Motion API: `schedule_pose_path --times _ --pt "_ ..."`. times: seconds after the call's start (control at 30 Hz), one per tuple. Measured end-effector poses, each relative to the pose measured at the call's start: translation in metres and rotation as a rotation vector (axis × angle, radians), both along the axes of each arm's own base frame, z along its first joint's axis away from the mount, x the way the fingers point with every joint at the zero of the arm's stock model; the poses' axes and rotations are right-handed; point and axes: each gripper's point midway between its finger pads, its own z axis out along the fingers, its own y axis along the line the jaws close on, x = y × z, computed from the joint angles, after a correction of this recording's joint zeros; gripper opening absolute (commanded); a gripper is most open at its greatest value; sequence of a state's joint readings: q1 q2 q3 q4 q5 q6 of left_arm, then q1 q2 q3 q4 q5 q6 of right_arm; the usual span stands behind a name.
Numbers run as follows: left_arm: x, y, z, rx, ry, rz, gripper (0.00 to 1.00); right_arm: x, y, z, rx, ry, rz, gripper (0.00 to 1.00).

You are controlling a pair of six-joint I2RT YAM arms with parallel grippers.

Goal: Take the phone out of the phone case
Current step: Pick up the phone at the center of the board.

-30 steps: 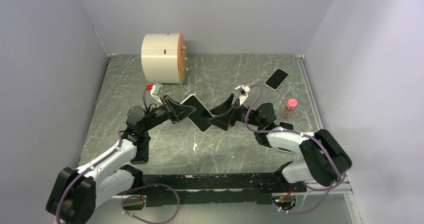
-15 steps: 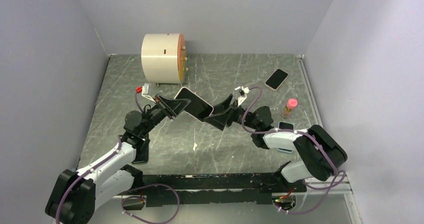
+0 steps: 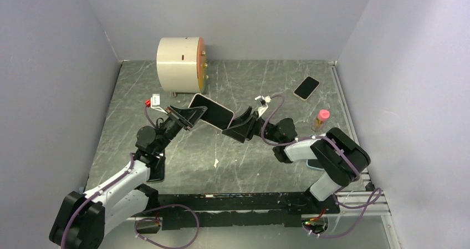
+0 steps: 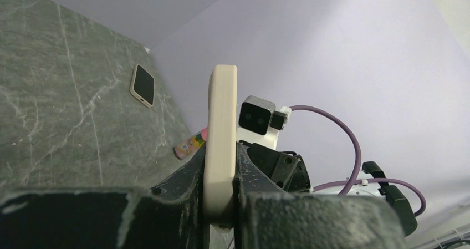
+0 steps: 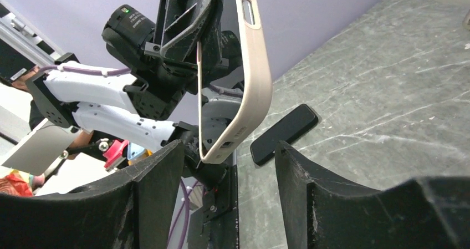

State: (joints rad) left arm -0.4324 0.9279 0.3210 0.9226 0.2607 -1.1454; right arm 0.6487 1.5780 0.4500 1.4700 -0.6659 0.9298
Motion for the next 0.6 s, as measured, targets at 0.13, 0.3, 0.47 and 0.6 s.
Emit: schedule_pose_path --times 0.13,0.3,0.47,0.6 --pt "0.001 0.002 0.000 -0.019 0.016 0.011 0.02 0.002 0.004 0.006 0.010 -0.001 0.018 0.53" --pt "0.002 0.005 -0.001 -0.037 0.031 0.023 0.03 0.002 0.005 0.011 0.021 -0.015 0.026 0.38" --pt "0.002 0.006 -0.002 -0.060 0.049 0.022 0.03 0.000 0.006 0.012 0.020 -0.026 0.046 0.20" --pt "0.001 0.006 0.000 -0.073 0.048 0.014 0.03 -0.004 0.007 0.012 0.019 -0.026 0.067 0.07"
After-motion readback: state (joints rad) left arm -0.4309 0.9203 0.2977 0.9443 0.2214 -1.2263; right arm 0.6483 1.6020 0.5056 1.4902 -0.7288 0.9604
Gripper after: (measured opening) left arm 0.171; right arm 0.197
